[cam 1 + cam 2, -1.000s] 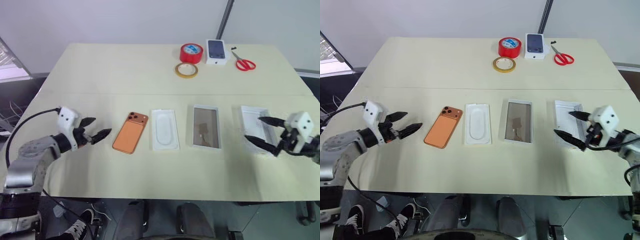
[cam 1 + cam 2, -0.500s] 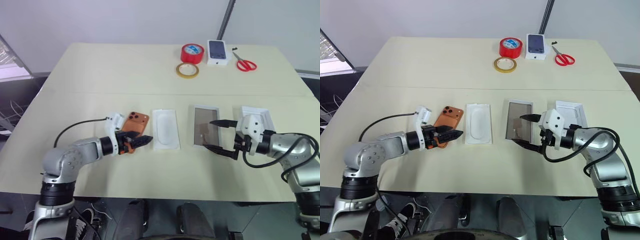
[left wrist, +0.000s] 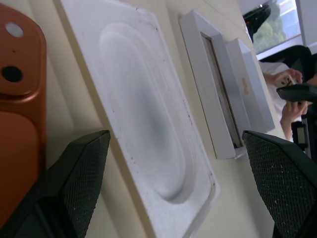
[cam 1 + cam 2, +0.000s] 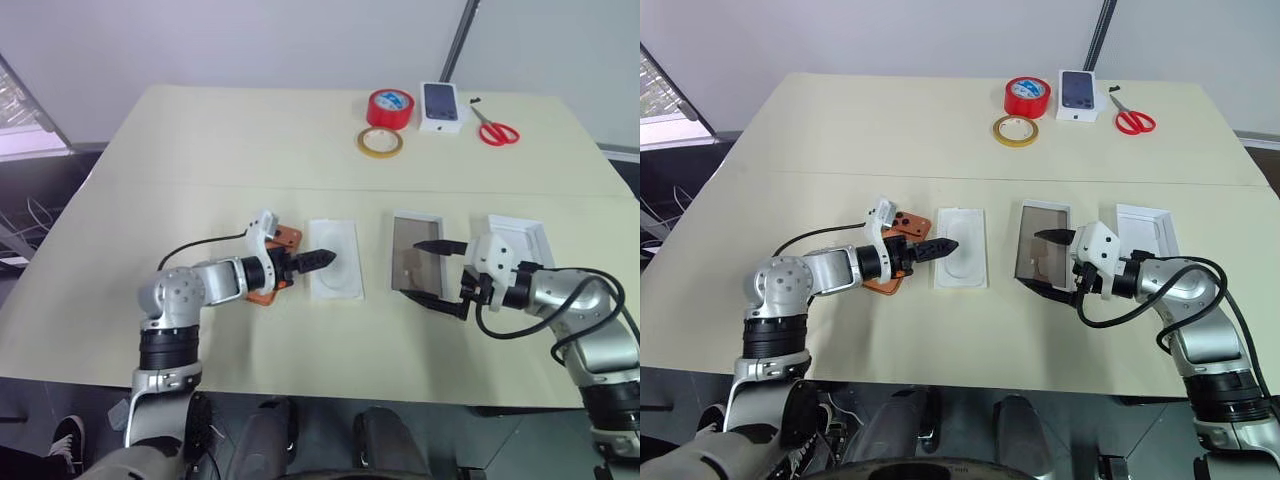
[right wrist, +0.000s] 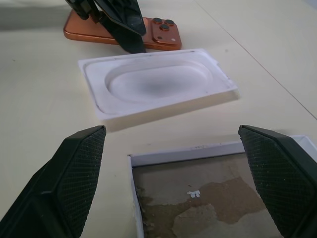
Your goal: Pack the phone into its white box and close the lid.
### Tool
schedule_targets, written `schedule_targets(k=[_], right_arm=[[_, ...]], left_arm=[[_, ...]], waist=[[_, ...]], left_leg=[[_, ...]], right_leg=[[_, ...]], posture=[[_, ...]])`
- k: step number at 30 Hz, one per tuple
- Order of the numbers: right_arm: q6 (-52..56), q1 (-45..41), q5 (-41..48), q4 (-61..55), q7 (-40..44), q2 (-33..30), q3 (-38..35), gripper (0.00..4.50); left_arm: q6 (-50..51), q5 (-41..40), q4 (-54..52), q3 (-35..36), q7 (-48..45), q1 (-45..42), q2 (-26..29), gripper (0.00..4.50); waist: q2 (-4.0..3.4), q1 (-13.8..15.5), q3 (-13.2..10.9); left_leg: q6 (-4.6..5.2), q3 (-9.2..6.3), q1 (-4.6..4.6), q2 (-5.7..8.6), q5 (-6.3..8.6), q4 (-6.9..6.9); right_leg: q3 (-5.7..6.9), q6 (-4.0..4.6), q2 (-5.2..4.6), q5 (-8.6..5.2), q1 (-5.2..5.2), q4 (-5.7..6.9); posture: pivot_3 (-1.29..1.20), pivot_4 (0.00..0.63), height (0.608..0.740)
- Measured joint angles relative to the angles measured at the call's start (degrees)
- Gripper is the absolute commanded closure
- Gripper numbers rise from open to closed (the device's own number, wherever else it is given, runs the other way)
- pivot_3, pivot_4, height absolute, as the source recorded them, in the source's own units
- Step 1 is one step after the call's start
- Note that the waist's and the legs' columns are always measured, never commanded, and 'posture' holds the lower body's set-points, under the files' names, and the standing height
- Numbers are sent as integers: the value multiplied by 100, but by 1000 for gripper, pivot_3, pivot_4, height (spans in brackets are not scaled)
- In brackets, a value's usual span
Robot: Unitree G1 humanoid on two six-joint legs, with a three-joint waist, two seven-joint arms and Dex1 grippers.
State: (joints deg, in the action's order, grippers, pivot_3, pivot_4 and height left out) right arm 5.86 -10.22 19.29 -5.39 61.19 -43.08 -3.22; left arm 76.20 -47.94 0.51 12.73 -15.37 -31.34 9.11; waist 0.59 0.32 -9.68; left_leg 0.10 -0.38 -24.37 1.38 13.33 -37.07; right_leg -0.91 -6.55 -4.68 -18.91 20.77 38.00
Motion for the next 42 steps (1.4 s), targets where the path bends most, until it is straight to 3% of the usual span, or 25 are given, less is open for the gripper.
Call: schedule_targets(k=[3,10,21,26,29,36,42], right_arm=[[-48,1,-18,28,-26,45,0,0],[-122,0,-57,34,-103,121,2,0],[-117,36,-64,38,-1,124,8,0],[-326,126,-372,178,170,97,335,0],[-587,109,-781,620,266,-74,595,840],[-989,-99,-990,1122,543,-163,739,4459],[-897,-180,-1021,1017,509,-21,849,4459]], left_arm=[[82,74,7,-47,117,-37,-57,876],[105,388,59,-266,247,-13,-174,4479],[225,454,106,-5,373,-119,-320,4479],[494,405,171,272,387,-313,-49,4479],[572,368,171,400,366,-420,-15,4500],[602,367,171,507,366,-471,-101,4500],[445,352,160,627,356,-494,-211,4500]], waist=[[0,13,0],[1,51,0],[-1,38,3],[3,10,0],[5,39,-1],[11,35,-5],[15,35,-7]], left_leg=[[-2,0,2,0,-1,0],[-3,0,1,3,-1,-3],[-3,-2,12,2,-1,-1],[-4,-2,10,0,-1,3],[-5,-1,7,2,-2,-1],[-21,-3,8,2,-11,-1],[-42,-3,7,1,-23,1]], right_leg=[[0,0,0,0,-2,1],[1,0,-4,0,-6,-2],[2,0,-1,0,-15,-3],[1,0,2,0,-9,-2],[3,0,0,0,-9,-2],[4,-1,1,0,-11,-2],[4,-1,1,0,-9,-3]], posture=[[0,150,740],[0,150,740],[0,150,740],[0,150,740],[0,150,740],[0,150,740],[0,150,740]])
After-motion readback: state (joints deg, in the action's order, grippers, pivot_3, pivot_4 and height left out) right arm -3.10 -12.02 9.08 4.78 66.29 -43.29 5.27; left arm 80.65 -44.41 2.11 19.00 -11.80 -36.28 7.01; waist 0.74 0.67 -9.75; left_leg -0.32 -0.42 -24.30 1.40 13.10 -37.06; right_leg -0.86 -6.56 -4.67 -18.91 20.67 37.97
